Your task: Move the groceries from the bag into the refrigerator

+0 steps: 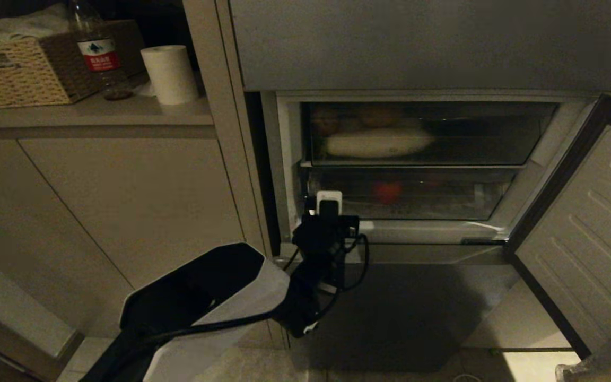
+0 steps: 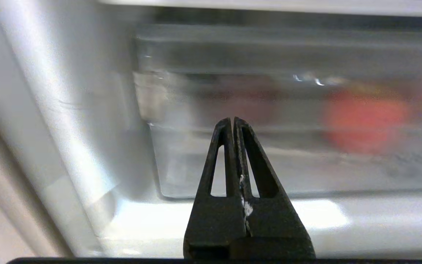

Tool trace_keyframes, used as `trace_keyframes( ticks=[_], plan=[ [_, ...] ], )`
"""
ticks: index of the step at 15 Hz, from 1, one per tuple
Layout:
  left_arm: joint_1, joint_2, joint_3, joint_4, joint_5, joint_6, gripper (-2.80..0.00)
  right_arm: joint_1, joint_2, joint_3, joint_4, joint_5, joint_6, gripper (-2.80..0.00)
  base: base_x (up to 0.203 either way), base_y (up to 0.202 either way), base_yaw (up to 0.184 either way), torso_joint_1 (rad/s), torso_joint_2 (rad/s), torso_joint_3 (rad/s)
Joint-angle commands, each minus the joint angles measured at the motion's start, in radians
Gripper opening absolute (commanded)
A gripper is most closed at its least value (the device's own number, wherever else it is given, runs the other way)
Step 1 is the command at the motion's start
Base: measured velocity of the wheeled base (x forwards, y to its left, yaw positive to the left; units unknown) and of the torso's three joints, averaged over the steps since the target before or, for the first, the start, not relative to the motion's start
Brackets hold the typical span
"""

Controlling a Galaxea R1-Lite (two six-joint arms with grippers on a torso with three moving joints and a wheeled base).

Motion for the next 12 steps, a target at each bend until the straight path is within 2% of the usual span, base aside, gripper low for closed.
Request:
trace_keyframes(
  ticks=[1,8,9,12],
  plan=[
    [0.001,-0.015,0.016,-0.012,0.010,0.001,-2.80,0.000,0.001,0.000,-0.001,0.001,0.000,-2.80,0.000,0.000,0.000,0.000,0.00,0.000],
    [0.003,-0.019,0.022,-0.009,0.024,0.002,-2.80,0.000,0.000,-0.001,-0.001,0.001,0.000,-2.80,0.000,0.000,0.000,0.000,0.00,0.000],
    [0.003,-0.019,0.022,-0.009,0.027,0.002,0.00,0.000,0.000,-0.001,-0.001,0.001,0.000,-2.80,0.000,0.000,0.000,0.000,0.00,0.000],
    [0.007,-0.022,0.021,-0.003,0.027,0.002,0.00,0.000,0.000,-0.001,-0.001,0.001,0.000,-2.80,0.000,0.000,0.000,0.000,0.00,0.000]
  ],
)
